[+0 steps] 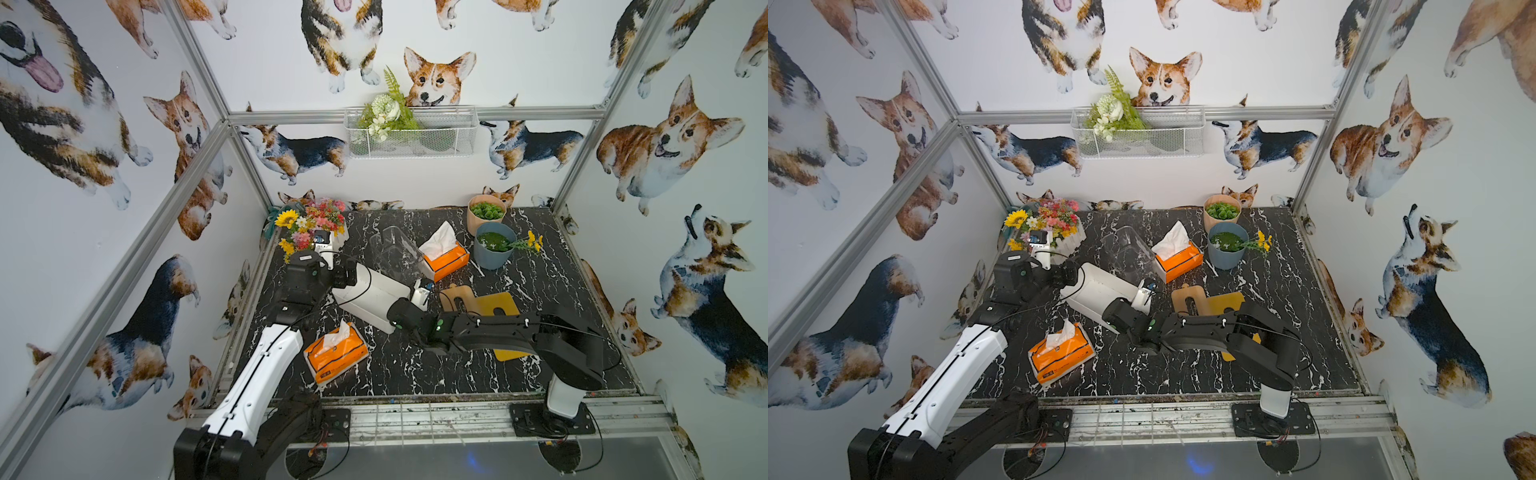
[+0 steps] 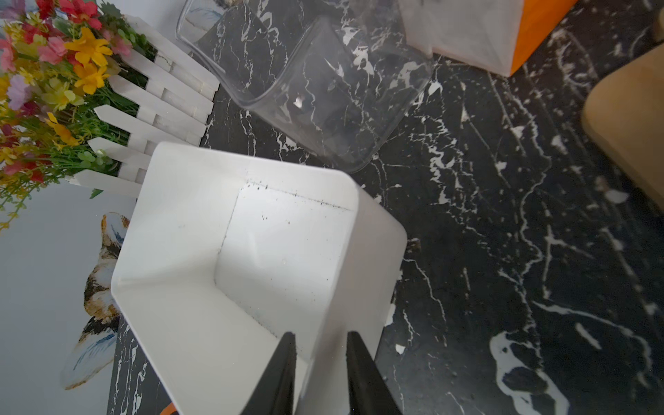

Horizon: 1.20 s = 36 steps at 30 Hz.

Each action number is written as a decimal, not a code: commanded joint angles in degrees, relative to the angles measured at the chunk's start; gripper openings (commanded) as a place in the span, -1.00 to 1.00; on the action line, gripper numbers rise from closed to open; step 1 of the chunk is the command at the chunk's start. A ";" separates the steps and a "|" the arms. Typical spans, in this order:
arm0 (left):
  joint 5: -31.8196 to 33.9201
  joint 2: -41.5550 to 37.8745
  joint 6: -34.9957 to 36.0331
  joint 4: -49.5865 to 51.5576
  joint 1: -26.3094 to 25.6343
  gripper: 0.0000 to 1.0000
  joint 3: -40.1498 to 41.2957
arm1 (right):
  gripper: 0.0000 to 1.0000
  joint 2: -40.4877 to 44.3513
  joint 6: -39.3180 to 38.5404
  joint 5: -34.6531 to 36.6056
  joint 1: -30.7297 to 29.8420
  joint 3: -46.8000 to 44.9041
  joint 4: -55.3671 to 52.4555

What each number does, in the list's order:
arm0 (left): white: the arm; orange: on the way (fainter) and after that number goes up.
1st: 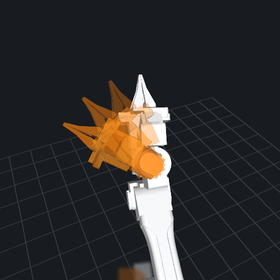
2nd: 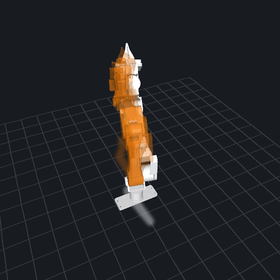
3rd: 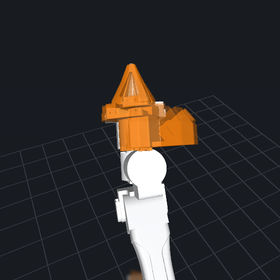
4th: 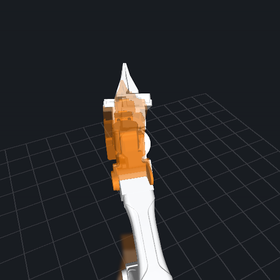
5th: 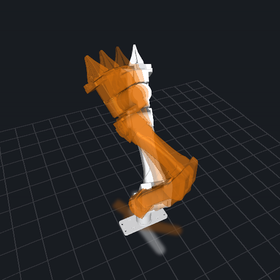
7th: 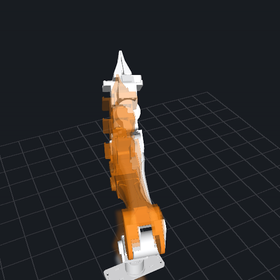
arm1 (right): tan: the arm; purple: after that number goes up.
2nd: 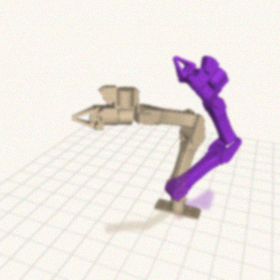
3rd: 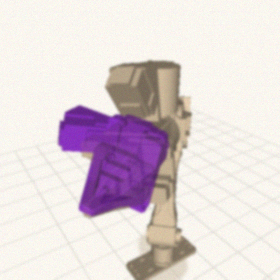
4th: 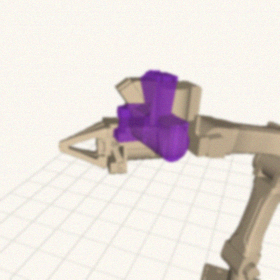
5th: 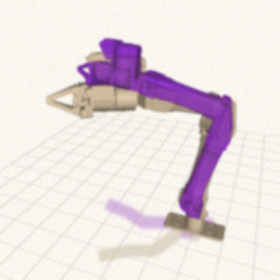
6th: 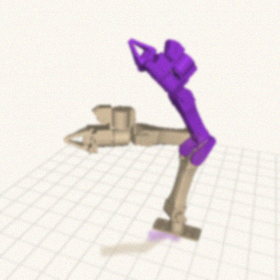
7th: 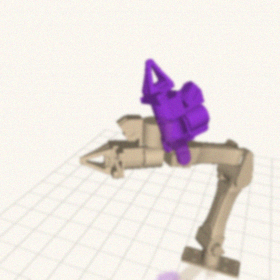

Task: Put the tissue paper into the tissue box
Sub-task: Adjust the tissue box at the center of the board.

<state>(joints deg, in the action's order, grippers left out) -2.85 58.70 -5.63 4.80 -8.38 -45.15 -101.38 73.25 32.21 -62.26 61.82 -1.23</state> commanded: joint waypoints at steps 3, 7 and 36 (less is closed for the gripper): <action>-0.78 0.46 -0.35 -1.99 -0.05 1.00 -0.13 | -0.69 3.28 -0.44 2.20 1.63 -2.70 -2.10; -0.99 0.63 -0.35 -2.12 -0.05 1.00 -0.08 | -0.87 6.63 -1.37 3.46 2.95 -5.57 -2.15; -2.45 1.43 -0.88 -2.56 -0.01 1.00 -0.21 | -1.00 12.79 -37.46 6.99 6.98 3.94 -17.66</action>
<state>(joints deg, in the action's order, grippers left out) -4.75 60.40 -6.17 3.66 -8.38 -45.15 -87.92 39.68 39.11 -55.35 64.40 -14.85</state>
